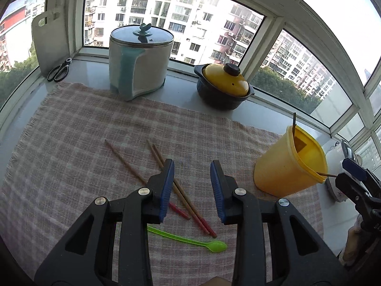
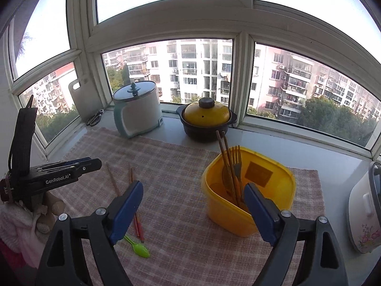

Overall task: Organize utensils
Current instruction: 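Move both open grippers back over the cloth toward the remaining chopsticks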

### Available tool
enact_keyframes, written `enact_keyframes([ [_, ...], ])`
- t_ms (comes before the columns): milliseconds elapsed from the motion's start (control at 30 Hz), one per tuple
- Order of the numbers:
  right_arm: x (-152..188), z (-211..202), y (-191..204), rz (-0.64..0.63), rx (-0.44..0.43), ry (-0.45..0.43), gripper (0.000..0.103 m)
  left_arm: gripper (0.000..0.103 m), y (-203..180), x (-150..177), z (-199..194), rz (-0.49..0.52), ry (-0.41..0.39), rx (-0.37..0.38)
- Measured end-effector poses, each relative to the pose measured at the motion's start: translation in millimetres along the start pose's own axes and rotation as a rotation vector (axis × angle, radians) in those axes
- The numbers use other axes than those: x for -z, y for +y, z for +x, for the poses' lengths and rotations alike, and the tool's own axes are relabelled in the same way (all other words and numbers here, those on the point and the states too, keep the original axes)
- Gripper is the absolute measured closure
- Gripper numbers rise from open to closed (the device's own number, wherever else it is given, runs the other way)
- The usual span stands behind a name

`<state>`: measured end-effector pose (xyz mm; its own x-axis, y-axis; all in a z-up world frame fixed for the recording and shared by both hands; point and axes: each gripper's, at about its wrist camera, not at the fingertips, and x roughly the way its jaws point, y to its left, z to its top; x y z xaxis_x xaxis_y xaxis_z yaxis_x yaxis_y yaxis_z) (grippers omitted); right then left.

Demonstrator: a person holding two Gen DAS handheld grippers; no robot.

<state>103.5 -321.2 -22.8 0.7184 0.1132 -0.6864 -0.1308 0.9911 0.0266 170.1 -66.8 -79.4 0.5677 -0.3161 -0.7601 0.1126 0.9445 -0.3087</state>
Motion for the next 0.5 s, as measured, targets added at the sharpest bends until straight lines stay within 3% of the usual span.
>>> enact_keyframes([
  [233, 11, 34, 19, -0.036, -0.066, 0.107, 0.017, 0.072, 48, 0, 26, -0.096, 0.120, 0.002],
  [333, 16, 51, 25, -0.047, -0.112, 0.172, 0.025, 0.072, 64, 4, 39, -0.150, 0.177, 0.010],
  [500, 30, 96, 41, -0.070, -0.210, 0.352, 0.047, 0.072, 79, 11, 63, -0.197, 0.246, -0.008],
])
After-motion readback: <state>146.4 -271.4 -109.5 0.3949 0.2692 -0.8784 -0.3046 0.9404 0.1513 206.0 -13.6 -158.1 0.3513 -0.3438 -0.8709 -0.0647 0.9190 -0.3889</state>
